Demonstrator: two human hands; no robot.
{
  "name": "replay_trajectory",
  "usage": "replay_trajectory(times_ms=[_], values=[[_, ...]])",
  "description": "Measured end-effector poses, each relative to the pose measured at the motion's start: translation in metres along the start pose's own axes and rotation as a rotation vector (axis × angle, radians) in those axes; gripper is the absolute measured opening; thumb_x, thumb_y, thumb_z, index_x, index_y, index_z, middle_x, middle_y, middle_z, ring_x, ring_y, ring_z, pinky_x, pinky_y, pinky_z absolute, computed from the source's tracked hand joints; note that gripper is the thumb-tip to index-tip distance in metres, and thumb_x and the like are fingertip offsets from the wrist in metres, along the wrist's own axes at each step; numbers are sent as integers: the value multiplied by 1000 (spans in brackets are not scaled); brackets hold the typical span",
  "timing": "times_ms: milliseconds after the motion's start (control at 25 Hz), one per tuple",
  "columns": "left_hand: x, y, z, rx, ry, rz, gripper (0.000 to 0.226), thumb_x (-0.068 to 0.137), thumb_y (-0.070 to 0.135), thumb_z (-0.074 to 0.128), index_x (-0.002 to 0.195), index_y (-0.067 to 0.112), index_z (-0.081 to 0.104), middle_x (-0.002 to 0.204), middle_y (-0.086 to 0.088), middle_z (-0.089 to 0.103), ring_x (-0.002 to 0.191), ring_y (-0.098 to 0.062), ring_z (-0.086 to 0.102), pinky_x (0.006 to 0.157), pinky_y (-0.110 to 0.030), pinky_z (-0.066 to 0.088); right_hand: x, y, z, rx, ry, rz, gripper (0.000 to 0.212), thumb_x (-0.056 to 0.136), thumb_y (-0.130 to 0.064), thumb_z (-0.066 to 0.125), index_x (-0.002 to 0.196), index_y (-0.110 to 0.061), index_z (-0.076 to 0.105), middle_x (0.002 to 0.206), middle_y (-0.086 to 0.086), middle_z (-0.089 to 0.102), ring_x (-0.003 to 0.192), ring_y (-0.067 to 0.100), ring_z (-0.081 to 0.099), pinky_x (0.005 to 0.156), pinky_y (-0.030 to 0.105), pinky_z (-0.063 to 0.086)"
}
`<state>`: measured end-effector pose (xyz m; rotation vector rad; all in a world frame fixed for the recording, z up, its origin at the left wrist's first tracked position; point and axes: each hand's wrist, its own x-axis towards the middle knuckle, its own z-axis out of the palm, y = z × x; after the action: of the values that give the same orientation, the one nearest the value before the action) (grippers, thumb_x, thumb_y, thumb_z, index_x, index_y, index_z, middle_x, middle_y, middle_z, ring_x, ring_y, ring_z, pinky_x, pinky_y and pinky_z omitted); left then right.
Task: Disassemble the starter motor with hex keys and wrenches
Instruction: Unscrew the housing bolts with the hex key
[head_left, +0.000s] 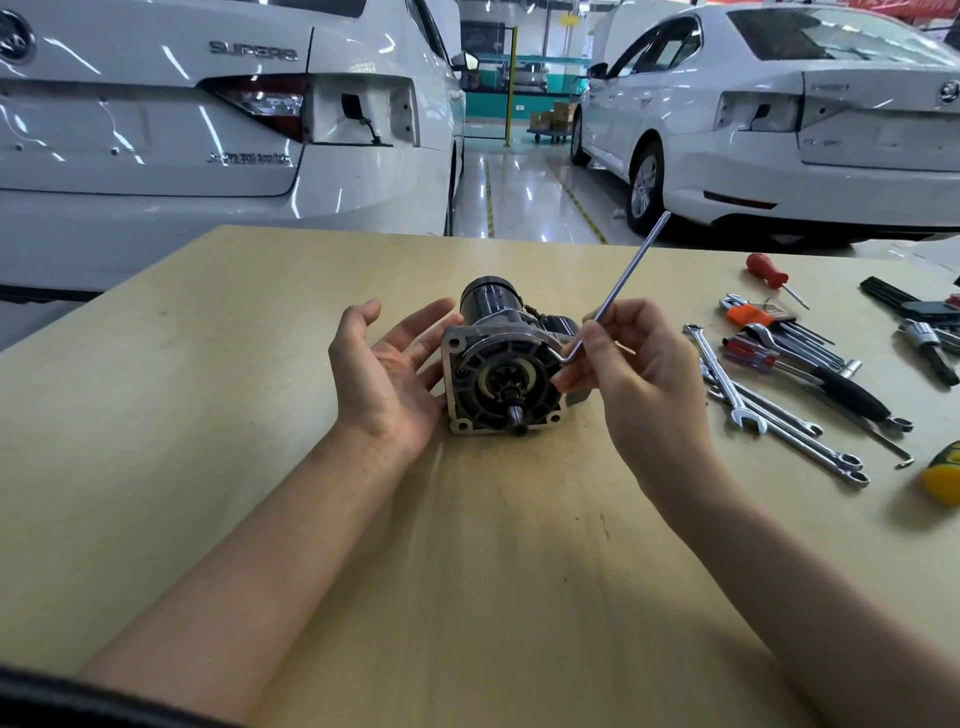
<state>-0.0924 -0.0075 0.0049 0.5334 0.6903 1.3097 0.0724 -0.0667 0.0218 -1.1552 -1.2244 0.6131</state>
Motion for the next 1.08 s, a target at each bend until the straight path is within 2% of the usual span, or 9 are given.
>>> replay_trajectory(times_ms=[160,360,480,560,760,840,920,1000,1080], values=[[1,-1,0,3,-2,2,54,90,45,35,95,7,73,117,-16,66,98,-27,54,85,-39,41,1,2,1,4,2,9,15,97,-6,52,84,-15,52,67,-1,62,54,12,64,61,50,51],[1,-1,0,16,-1,8,54,90,45,36,96,7,74,123,-17,65,95,-26,57,83,-37,43,3,7,1,-18,-25,-75,17,95,-6,55,84,-18,52,71,-2,62,59,14,66,56,32,51],[0,-1,1,36,3,9,53,90,45,37,92,7,75,115,-15,68,90,-24,58,78,-35,44,5,9,1,-323,-60,-450,9,92,-5,60,90,-13,61,76,-4,62,63,17,61,55,25,48],[0,-1,0,42,10,8,54,90,45,36,89,8,76,110,-14,70,91,-25,59,80,-36,44,5,13,2,-582,-121,-714,8,91,-5,61,96,-6,68,82,2,61,67,18,55,61,29,47],[3,2,-4,-74,13,-12,56,91,45,36,92,3,74,121,-21,65,106,-36,59,107,-48,38,4,19,2,-845,-217,-875,12,82,1,69,90,-7,73,82,10,58,76,30,58,71,42,49],[3,2,-4,-68,20,-1,56,91,45,36,95,3,72,121,-21,65,105,-35,60,106,-48,39,2,17,2,-818,-234,-858,9,84,1,67,90,-5,72,84,10,59,77,29,58,72,39,49],[1,3,-2,-20,27,17,55,90,46,35,95,5,73,121,-19,66,103,-33,60,98,-44,43,-1,12,4,-658,-205,-732,6,88,-1,62,90,-4,67,85,6,58,73,18,54,69,26,46],[-1,3,1,17,21,38,55,91,46,35,94,7,74,119,-15,67,97,-28,61,85,-38,47,-2,7,2,-349,-136,-465,9,91,-2,58,88,-10,61,78,-2,57,65,8,49,60,19,43],[-5,4,4,54,7,70,53,92,43,35,94,7,74,118,-14,68,89,-24,63,71,-32,49,4,0,-7,93,-205,-85,11,93,0,54,89,-11,57,70,-1,59,59,10,51,56,23,46]])
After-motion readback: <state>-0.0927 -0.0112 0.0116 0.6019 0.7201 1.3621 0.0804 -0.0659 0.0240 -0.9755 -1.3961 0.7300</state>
